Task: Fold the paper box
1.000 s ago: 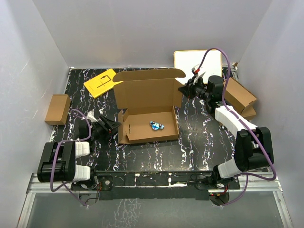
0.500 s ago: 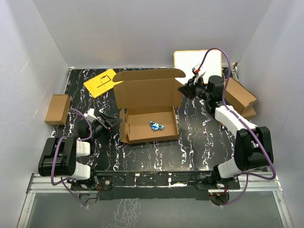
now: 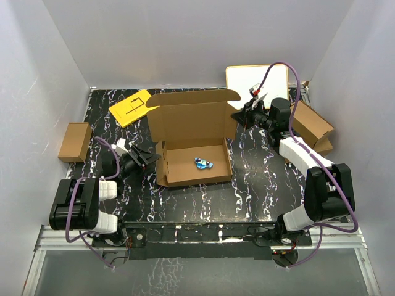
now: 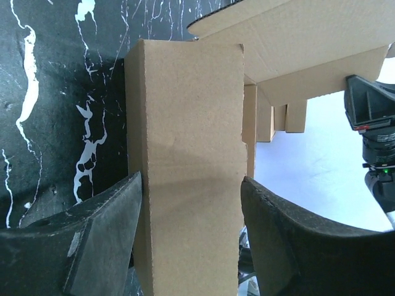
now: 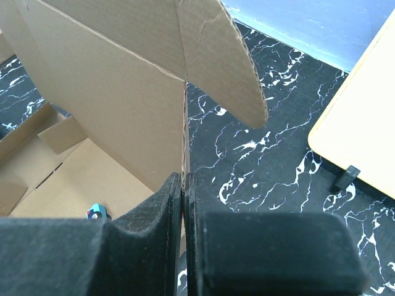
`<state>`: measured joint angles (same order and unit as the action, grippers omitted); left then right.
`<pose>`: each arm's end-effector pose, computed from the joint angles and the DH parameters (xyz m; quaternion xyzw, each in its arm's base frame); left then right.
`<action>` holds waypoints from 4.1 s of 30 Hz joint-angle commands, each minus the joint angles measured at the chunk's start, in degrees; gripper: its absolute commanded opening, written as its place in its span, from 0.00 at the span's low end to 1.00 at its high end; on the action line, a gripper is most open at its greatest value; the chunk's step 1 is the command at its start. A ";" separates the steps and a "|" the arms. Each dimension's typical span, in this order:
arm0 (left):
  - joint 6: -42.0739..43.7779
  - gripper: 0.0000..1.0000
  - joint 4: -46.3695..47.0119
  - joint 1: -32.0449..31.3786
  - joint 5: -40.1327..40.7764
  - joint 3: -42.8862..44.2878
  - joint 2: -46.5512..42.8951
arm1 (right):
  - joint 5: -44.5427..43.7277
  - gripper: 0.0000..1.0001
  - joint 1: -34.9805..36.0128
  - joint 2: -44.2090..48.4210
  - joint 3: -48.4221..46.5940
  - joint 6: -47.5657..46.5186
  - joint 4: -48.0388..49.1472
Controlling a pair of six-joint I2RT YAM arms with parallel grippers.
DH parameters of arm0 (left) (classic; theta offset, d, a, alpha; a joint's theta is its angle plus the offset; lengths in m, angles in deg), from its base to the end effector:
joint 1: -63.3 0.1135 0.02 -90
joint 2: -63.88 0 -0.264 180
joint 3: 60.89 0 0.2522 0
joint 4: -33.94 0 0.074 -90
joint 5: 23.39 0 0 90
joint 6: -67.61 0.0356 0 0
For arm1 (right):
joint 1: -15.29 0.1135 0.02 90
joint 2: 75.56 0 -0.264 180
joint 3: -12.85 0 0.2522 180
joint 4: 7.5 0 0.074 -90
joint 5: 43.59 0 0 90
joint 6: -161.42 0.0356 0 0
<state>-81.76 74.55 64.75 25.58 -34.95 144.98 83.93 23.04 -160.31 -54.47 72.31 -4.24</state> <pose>0.2214 -0.0178 0.1420 -0.1900 0.7474 -0.5200 0.3672 0.3296 0.0667 0.2758 -0.2420 0.7338 0.2968 0.5611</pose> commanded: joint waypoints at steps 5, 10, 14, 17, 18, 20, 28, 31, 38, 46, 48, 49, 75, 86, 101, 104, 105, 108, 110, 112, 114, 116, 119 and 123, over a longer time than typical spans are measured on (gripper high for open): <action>7.82 0.57 -13.43 -4.48 4.02 5.20 -5.81 | 1.92 0.08 0.16 -0.58 0.52 0.87 2.76; 9.90 0.54 -17.43 -6.86 6.79 7.52 -6.36 | 2.12 0.08 0.14 -0.73 0.65 1.17 2.85; 13.10 0.54 -23.07 -9.53 10.81 9.98 -6.68 | 2.25 0.08 0.11 -0.77 0.63 1.22 2.91; 15.79 0.52 -27.70 -11.85 14.35 12.12 -6.56 | 2.30 0.08 0.16 -0.85 0.65 1.26 2.89; 16.39 0.51 -29.38 -12.89 16.02 12.83 -6.52 | 2.30 0.08 0.15 -0.85 0.65 1.24 2.92; 17.48 0.51 -33.01 -14.13 18.76 14.39 -6.57 | 2.30 0.08 0.16 -0.86 0.65 1.39 2.87; 20.04 0.47 -47.44 -19.43 31.01 20.89 -5.53 | 2.47 0.08 0.10 -1.10 0.74 1.44 2.87; 20.73 0.44 -50.86 -21.26 34.95 23.17 -3.63 | 2.46 0.08 0.16 -1.12 0.74 1.51 2.92; 22.27 0.31 -59.32 -26.09 45.26 29.36 0.83 | 2.45 0.08 0.12 -1.12 0.82 1.57 2.87; 24.91 0.21 -67.00 -31.22 59.20 34.37 5.94 | 2.73 0.08 0.15 -1.29 0.82 1.72 2.79; 25.27 0.22 -67.64 -31.70 60.80 34.36 6.35 | 2.74 0.08 0.09 -1.27 0.85 1.84 2.78; 25.47 0.22 -67.81 -31.77 61.46 34.23 6.33 | 2.75 0.08 0.14 -1.23 0.90 1.83 2.92; 31.77 0.21 -72.13 -32.09 66.00 38.70 7.17 | 3.57 0.08 0.12 -1.62 1.17 2.81 3.13; 31.86 0.37 -73.72 -32.12 65.24 39.15 3.89 | 3.81 0.08 0.18 -1.65 1.09 2.96 3.20; 34.23 0.43 -72.59 -32.02 63.98 38.19 3.00 | 3.97 0.08 0.11 -1.80 1.13 2.98 3.32; 35.33 0.42 -71.90 -31.96 65.34 38.13 3.99 | 3.95 0.08 0.12 -1.82 1.16 3.00 3.29; 35.64 0.42 -71.60 -32.01 65.71 38.01 4.43 | 3.96 0.08 0.11 -1.81 1.10 2.98 3.29; 36.40 0.39 -70.27 -31.83 65.79 37.87 6.02 | 3.97 0.08 0.16 -1.74 1.10 2.98 3.29; 36.61 0.37 -69.49 -31.77 65.57 37.61 7.05 | 3.97 0.08 0.15 -1.73 1.13 3.03 3.29; 36.37 0.33 -68.83 -31.75 65.40 37.23 7.60 | 3.92 0.08 0.13 -1.73 1.17 2.98 3.31; 36.35 0.29 -68.23 -31.74 65.12 36.59 7.55 | 3.88 0.08 0.13 -1.71 1.10 2.98 3.30; 36.40 0.18 -67.78 -31.74 65.33 35.84 7.35 | 3.80 0.08 0.11 -1.73 1.10 2.99 3.29; 36.78 0.08 -67.03 -31.68 65.56 34.89 7.07 | 3.79 0.08 0.16 -1.78 1.06 3.07 3.29; 36.87 0.02 -65.72 -31.54 65.25 33.51 7.12 | 3.88 0.08 0.16 -1.82 1.09 3.02 3.25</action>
<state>-44.78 7.86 32.73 88.72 0.62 152.66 87.97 23.26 -161.45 -53.91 76.00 -2.54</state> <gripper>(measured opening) 0.076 0.089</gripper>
